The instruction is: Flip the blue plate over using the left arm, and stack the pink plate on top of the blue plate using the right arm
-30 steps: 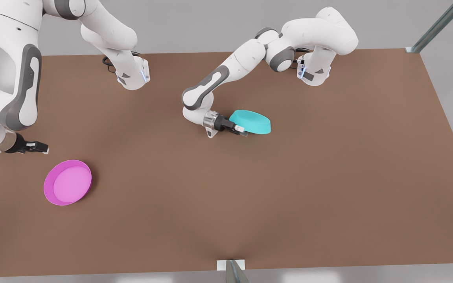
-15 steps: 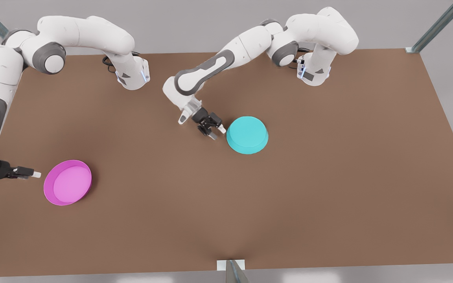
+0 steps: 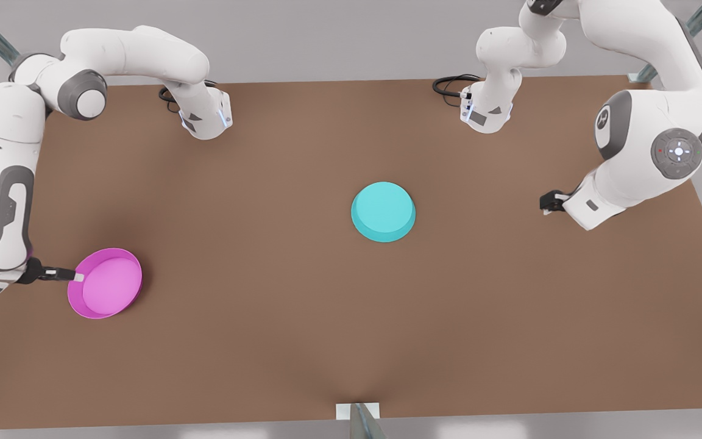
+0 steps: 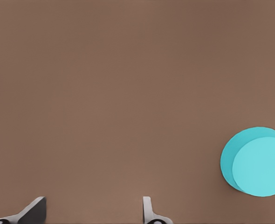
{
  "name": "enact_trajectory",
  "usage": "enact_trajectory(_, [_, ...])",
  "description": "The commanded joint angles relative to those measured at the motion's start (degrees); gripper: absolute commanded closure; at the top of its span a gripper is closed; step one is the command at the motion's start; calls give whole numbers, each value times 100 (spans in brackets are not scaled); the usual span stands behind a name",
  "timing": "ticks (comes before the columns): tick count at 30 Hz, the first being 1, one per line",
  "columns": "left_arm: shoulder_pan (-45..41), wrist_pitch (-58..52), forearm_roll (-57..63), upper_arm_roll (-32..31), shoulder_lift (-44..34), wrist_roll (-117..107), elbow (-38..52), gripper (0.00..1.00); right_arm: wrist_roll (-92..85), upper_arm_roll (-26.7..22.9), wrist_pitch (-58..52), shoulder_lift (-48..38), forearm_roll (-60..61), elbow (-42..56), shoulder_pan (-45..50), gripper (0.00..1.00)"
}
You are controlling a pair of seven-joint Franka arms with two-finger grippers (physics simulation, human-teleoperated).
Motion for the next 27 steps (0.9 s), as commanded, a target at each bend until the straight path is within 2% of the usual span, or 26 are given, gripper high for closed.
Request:
enact_trajectory(1, [-10, 2, -121, 0, -1, 0, -3, 0, -9, 0, 0, 0, 0, 0, -5, 42])
enact_trajectory(7, [-1, 2, -148, -9, 61, -9, -100, 0, -88, 0, -79, 131, 44, -26, -101, 36])
enact_trajectory(17, [-10, 2, -121, 0, 131, -9, -91, 0, -97, 35, -176, 158, 70, -167, -145, 36])
enact_trajectory(22, [-10, -34, -121, 0, 148, -18, -82, 0, -211, 35, -176, 149, 62, -184, -145, 58])
enact_trajectory(27, [-10, -60, -130, 0, 140, -18, -82, 0, -202, 35, -176, 149, 62, -184, -128, 57])
